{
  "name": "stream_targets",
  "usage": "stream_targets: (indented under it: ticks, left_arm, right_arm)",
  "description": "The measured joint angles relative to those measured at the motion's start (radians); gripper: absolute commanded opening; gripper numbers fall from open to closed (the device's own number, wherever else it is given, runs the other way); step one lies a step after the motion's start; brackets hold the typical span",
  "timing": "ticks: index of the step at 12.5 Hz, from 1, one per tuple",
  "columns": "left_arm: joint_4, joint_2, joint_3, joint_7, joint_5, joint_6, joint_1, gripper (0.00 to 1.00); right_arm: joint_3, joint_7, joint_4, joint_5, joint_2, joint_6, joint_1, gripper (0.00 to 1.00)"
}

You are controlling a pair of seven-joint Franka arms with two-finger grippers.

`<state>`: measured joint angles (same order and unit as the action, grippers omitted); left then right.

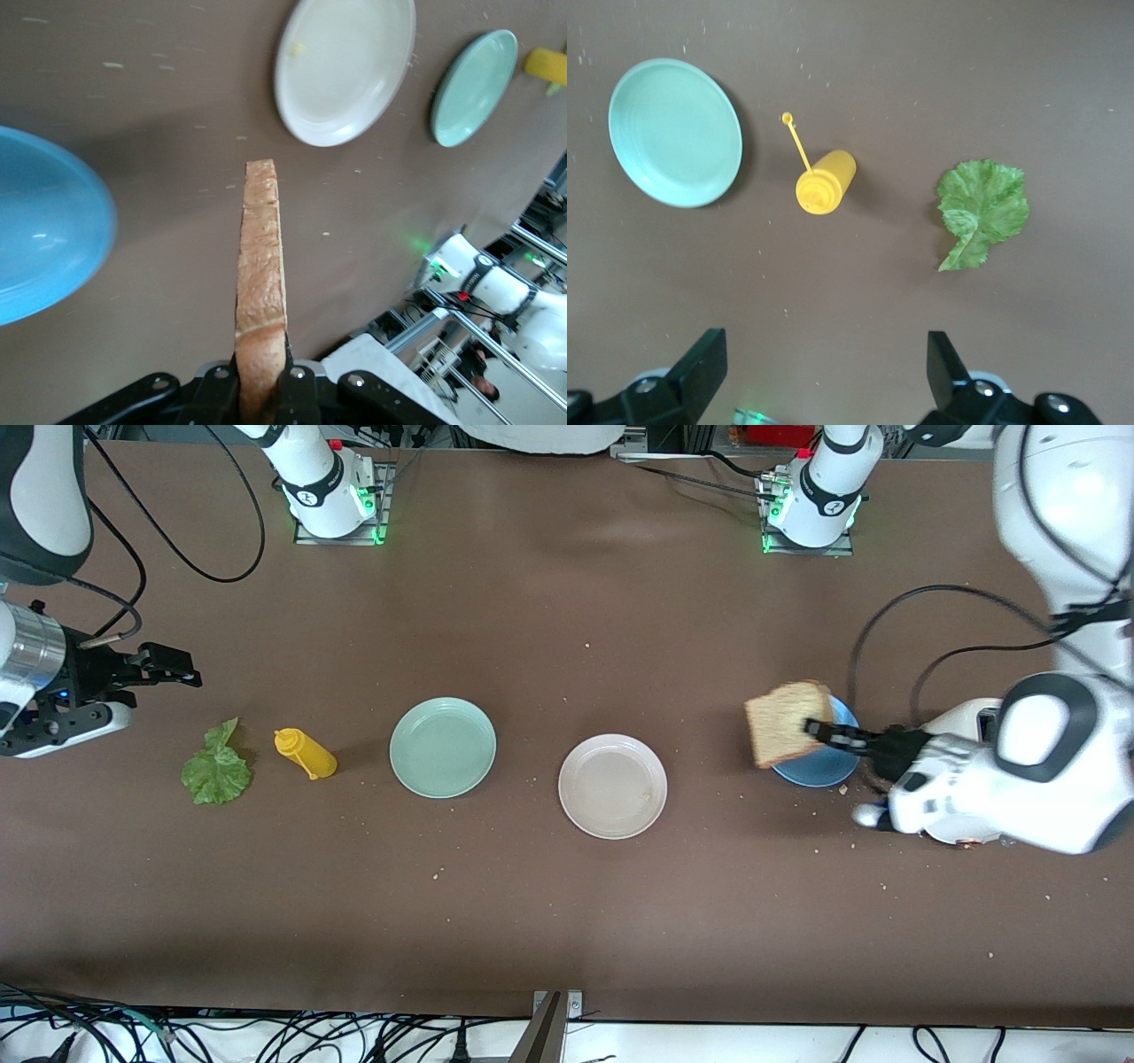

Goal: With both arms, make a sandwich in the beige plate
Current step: 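Lift the toast slice with the left gripper over the beige plate, then release the toast on the beige plate while the right gripper reaches the mustard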

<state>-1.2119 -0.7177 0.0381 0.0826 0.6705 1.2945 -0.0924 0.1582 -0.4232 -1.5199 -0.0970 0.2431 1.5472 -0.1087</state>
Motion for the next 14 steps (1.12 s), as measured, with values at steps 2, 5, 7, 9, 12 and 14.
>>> stream_targets:
  ticks: [2, 5, 7, 9, 12, 14]
  left_arm:
    - [0.0, -0.04, -0.002, -0.007, 0.101, 0.101, -0.092, 0.0]
    - [0.0, -0.095, -0.002, -0.007, 0.187, 0.276, -0.187, 0.0]
    - [0.0, -0.118, -0.002, -0.007, 0.224, 0.344, -0.206, 0.0]
    - [0.0, -0.138, -0.003, -0.007, 0.235, 0.419, -0.226, 0.0]
    - [0.0, -0.166, -0.002, -0.008, 0.281, 0.491, -0.257, 0.0]
    - [0.0, -0.185, -0.002, -0.008, 0.325, 0.498, -0.262, 0.0]
  right_arm:
    - [0.003, -0.191, -0.041, -0.057, 0.012, 0.018, 0.029, 1.0]
    - [0.039, -0.494, -0.117, -0.195, 0.024, 0.087, 0.093, 0.99]
    - [0.106, -0.689, -0.171, -0.3, 0.025, 0.117, 0.102, 0.99]
    - [0.156, -0.862, -0.243, -0.389, 0.026, 0.16, 0.109, 0.99]
    - [0.165, -1.151, -0.371, -0.547, 0.041, 0.252, 0.112, 0.99]
    - [0.165, -1.323, -0.412, -0.661, 0.086, 0.274, 0.115, 0.99]
